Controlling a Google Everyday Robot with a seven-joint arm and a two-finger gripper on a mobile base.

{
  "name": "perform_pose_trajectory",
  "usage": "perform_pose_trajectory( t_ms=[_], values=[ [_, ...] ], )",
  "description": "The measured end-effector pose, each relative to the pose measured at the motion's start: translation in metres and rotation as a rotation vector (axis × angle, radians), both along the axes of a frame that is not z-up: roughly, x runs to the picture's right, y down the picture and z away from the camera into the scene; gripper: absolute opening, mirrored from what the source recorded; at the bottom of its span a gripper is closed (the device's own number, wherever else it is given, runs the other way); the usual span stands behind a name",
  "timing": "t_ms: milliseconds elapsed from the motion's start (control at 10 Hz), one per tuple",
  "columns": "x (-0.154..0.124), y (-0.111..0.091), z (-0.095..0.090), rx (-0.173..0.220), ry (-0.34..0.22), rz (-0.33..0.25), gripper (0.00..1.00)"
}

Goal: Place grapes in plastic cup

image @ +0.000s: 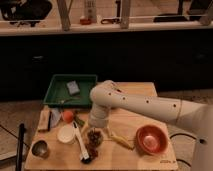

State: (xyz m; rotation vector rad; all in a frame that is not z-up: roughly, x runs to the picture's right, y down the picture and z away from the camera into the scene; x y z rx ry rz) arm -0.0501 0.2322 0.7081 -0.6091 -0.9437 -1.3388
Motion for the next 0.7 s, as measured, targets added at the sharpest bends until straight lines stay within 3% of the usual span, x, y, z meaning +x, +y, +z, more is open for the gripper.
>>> perform_pose_trajectory(
  t_ms=[700],
  values=[
    [0.0042, -0.0059, 0.0014, -0.007, -0.007, -0.005, 0.8]
  ],
)
